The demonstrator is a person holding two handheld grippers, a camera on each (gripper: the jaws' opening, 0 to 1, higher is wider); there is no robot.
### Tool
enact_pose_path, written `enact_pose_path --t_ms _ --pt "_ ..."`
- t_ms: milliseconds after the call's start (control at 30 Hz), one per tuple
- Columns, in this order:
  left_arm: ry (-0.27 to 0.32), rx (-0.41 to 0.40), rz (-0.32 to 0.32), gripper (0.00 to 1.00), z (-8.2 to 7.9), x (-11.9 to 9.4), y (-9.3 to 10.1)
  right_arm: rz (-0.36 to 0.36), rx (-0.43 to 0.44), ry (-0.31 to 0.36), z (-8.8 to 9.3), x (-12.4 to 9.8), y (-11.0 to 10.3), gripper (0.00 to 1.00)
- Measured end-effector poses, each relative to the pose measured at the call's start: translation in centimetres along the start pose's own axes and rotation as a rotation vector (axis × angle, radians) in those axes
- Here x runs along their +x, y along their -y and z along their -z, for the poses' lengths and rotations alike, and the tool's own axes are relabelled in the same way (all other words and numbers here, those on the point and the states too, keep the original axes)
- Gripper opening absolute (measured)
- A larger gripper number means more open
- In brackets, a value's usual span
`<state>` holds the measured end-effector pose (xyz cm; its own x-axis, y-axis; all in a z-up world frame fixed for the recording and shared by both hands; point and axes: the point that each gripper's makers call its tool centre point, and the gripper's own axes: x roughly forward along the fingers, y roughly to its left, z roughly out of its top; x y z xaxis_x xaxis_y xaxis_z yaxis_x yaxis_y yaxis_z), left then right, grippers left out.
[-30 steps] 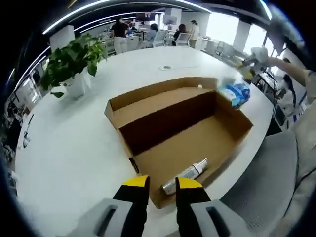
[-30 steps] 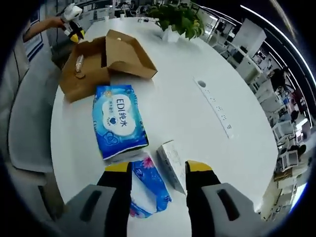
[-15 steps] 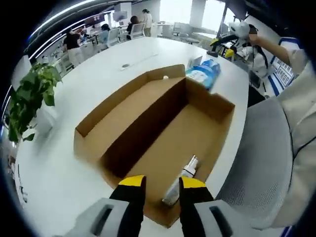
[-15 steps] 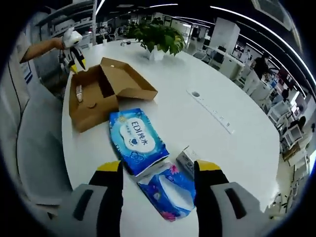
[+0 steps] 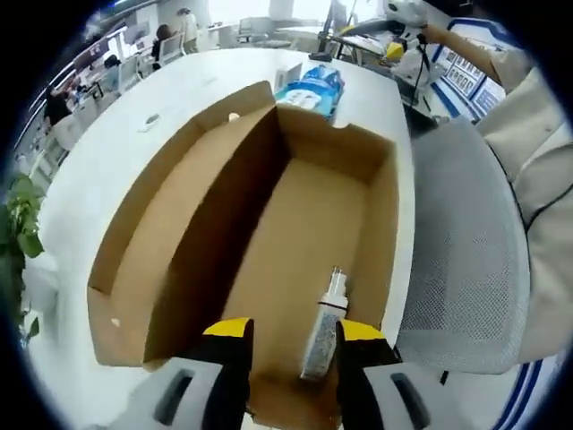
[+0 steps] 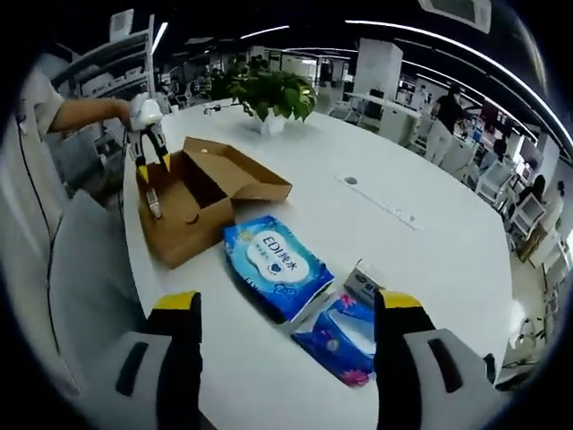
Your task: Operate the shoe box by opening the lid, removing the specified soft item, and placing it in the target area until the item is outside and the box remains undamaged.
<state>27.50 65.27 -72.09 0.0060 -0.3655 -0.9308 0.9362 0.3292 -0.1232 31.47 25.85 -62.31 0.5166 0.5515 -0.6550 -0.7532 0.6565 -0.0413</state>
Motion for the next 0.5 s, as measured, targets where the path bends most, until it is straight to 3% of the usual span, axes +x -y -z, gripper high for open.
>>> enact_pose_path --t_ms 500 --pt "-0.124 0.107 0.178 0.54 -0.1 3.2 1.3 0.042 0.097 -0.003 3.7 -1.1 -2.3 0.78"
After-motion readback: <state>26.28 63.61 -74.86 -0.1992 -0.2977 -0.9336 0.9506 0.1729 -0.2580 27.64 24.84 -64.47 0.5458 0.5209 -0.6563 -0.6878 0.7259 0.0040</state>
